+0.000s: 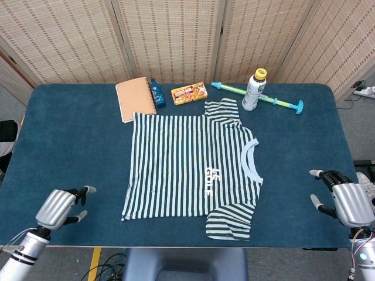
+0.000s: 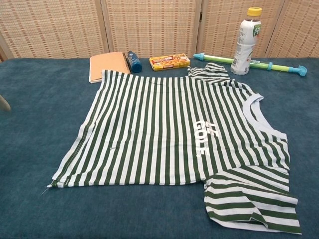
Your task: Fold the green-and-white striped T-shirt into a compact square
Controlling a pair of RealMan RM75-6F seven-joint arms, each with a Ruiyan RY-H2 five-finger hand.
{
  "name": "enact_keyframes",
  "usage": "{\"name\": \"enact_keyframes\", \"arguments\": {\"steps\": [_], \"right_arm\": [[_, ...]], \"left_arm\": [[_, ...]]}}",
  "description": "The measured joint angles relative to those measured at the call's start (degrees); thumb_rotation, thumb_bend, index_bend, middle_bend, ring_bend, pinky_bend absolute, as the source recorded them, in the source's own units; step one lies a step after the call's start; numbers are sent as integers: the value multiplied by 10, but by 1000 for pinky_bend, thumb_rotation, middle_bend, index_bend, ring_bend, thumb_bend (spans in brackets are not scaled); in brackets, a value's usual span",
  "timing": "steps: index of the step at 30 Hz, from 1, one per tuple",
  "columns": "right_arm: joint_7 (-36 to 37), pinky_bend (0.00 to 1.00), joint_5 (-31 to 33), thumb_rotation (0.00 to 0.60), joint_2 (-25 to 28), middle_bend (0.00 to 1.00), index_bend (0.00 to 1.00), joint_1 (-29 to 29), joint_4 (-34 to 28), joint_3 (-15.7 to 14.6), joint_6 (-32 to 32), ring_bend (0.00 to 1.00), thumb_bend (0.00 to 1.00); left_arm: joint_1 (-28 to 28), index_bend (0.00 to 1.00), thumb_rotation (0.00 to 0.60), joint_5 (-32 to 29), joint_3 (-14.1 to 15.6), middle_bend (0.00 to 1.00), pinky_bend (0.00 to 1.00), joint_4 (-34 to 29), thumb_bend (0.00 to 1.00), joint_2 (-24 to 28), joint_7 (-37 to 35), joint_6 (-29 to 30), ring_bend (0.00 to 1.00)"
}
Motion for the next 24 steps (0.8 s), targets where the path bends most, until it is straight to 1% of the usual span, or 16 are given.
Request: {"name": "enact_keyframes", "arguments": {"steps": [3, 6, 14, 20, 24], "right_arm": [[0, 420, 1, 600, -1, 382, 269, 0, 1, -1, 0, 312, 314], [-1, 420, 2, 600, -1, 382, 269, 0, 1, -1, -3, 313, 313], [0, 420, 6, 600, -2, 382, 269, 0, 2, -2, -4, 313, 314], [3, 420, 8, 600, -1, 382, 269, -1, 3, -2, -3, 313, 314], [5, 420, 11, 600, -1, 382, 269, -2, 6, -3, -6, 313, 313]], "left_arm": [[-19, 398, 600, 19, 11, 796, 911, 2, 256, -7, 1, -25, 755], [-36, 401, 600, 30, 18, 825, 921, 7, 256, -23, 10, -47, 782], [-71, 401, 600, 36, 21, 839, 925, 28, 256, -78, 40, -87, 802], [-89, 400, 600, 22, 20, 840, 926, 48, 256, -113, 65, -117, 804], [-96, 400, 600, 11, 19, 840, 926, 59, 256, -135, 85, -127, 804]]}}
